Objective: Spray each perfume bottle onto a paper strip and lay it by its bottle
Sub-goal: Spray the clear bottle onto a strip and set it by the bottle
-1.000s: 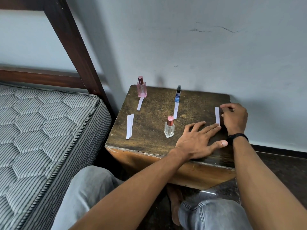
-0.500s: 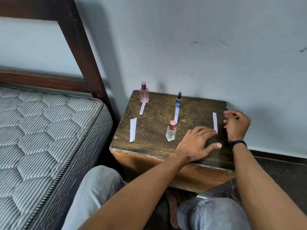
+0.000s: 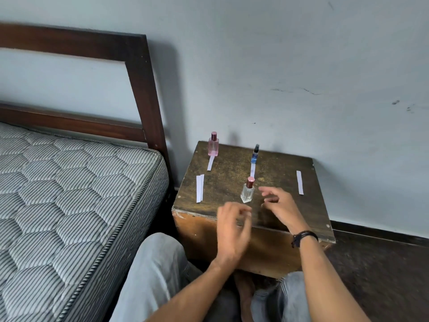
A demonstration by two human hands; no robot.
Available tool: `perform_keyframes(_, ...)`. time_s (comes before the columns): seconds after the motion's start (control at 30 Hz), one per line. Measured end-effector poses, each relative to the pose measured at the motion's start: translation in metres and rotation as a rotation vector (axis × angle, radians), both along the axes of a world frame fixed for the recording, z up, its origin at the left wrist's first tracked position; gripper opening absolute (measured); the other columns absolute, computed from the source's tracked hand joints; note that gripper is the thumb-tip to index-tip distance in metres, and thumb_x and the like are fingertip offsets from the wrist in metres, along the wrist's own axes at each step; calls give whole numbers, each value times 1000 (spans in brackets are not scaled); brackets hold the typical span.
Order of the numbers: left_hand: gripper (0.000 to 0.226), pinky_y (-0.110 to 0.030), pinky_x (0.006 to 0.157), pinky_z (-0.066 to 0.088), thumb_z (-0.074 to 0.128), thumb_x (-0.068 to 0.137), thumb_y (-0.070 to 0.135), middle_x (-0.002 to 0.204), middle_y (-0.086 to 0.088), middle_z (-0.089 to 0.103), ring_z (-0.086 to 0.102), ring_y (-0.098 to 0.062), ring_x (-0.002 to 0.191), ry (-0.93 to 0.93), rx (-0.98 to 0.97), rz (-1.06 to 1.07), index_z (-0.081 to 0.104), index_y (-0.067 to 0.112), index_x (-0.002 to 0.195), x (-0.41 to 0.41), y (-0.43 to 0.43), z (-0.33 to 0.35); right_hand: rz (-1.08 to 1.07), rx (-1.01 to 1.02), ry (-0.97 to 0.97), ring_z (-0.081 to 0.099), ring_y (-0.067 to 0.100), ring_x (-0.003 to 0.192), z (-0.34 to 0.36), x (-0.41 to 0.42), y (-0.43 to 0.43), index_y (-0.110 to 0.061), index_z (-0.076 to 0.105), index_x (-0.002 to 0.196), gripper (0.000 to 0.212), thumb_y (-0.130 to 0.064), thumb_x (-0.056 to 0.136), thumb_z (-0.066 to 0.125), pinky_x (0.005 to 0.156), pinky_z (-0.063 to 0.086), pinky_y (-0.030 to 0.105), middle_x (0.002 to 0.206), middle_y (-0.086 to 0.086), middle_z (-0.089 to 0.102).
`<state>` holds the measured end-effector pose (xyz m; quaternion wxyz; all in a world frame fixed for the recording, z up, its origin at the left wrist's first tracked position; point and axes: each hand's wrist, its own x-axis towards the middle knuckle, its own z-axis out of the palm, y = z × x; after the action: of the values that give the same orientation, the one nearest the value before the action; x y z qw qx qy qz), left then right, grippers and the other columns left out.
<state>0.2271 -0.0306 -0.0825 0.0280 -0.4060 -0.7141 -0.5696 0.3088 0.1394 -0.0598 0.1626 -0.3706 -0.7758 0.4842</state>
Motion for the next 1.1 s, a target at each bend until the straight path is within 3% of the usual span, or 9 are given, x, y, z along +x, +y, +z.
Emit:
perform_keyframes(0.1,33,-26,87,47,71,86,25,108,24,48,50,-4,102,-299,-12,103,56,34,113,-21,-2,4,32,-6,12,67,6,101,2,-6,-9,-31,70,125,50,-1,86,78,81,46,16,116,-6,67)
perform_keyframes(0.2,59,-19,88,48,79,82,35,119,19,48,54,-3,106,-461,-125,-4,49,30,133,-35,3,5,23,20,33,69,3,98,4,-11,-13,-29,71,125,44,-6,88,79,76,46,13,116,-7,70)
perform_keyframes(0.3,67,-21,93,50,80,83,31,124,14,54,56,-2,108,-445,-238,-107,47,26,140,-42,14,6,20,52,40,67,-1,99,3,-17,-17,-24,72,126,39,-11,90,79,77,47,12,114,-8,71)
perform_keyframes(0.43,54,-25,97,52,78,86,22,122,13,57,59,-1,107,-382,-271,-122,53,25,134,-41,28,5,41,76,31,67,5,103,1,-19,-18,-24,69,128,38,-13,92,77,89,52,22,114,-10,72)
perform_keyframes(0.57,45,-27,94,54,75,88,24,119,9,57,61,-5,105,-338,-260,-72,57,20,129,-39,38,3,53,98,-12,67,11,109,-3,-20,-12,-26,63,139,46,-14,96,73,93,52,27,129,-8,69)
perform_keyframes(0.67,36,-29,92,56,71,92,21,117,7,58,62,-8,104,-321,-247,-50,60,17,127,-38,45,3,63,115,-7,66,7,104,-6,-23,-7,-27,64,139,46,-11,96,71,94,52,28,132,-8,68)
perform_keyframes(0.9,34,-3,78,46,70,93,18,111,10,63,59,9,95,-311,-258,-81,62,19,126,-45,56,1,39,98,34,68,10,110,-9,-21,3,-24,70,129,38,-9,94,73,99,57,38,123,-8,72)
perform_keyframes(1.1,36,-6,84,46,70,93,19,109,16,61,60,9,98,-289,-199,-204,64,20,128,-39,98,13,-148,93,191,67,-1,104,-5,-3,24,-38,68,114,36,-10,93,75,88,54,23,110,-19,72)
